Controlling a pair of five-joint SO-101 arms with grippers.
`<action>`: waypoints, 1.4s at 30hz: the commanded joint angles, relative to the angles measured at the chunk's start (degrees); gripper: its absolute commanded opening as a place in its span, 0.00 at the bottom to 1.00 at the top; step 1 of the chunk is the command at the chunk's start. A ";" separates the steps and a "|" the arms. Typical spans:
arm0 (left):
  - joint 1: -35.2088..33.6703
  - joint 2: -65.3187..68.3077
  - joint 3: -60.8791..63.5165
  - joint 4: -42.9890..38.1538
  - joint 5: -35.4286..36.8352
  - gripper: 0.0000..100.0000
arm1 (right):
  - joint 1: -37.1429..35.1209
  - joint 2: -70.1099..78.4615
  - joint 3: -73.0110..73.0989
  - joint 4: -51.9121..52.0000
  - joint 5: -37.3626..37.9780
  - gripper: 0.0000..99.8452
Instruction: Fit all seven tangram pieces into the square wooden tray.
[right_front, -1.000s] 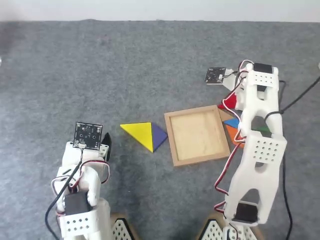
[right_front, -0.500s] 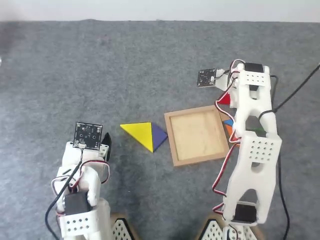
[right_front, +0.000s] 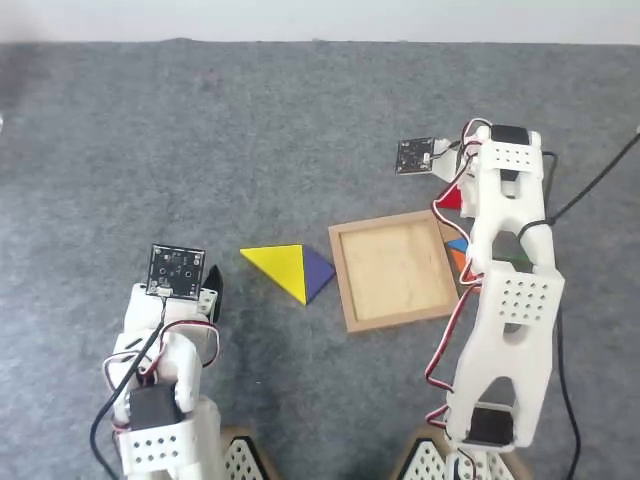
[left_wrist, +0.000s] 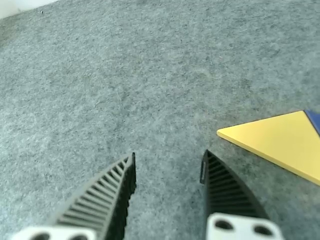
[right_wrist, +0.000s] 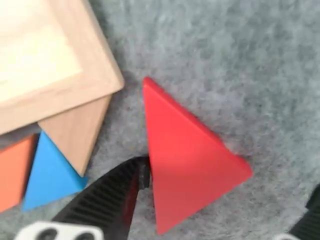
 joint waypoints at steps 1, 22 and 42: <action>0.35 0.00 -0.13 0.26 -0.26 0.21 | -1.54 3.56 -0.09 0.48 0.88 0.36; 0.18 0.00 -0.13 0.26 -0.26 0.21 | -0.04 1.27 -0.79 3.82 2.20 0.24; 0.18 0.00 -0.13 0.26 -0.26 0.21 | -1.54 1.98 -1.14 9.71 -1.14 0.21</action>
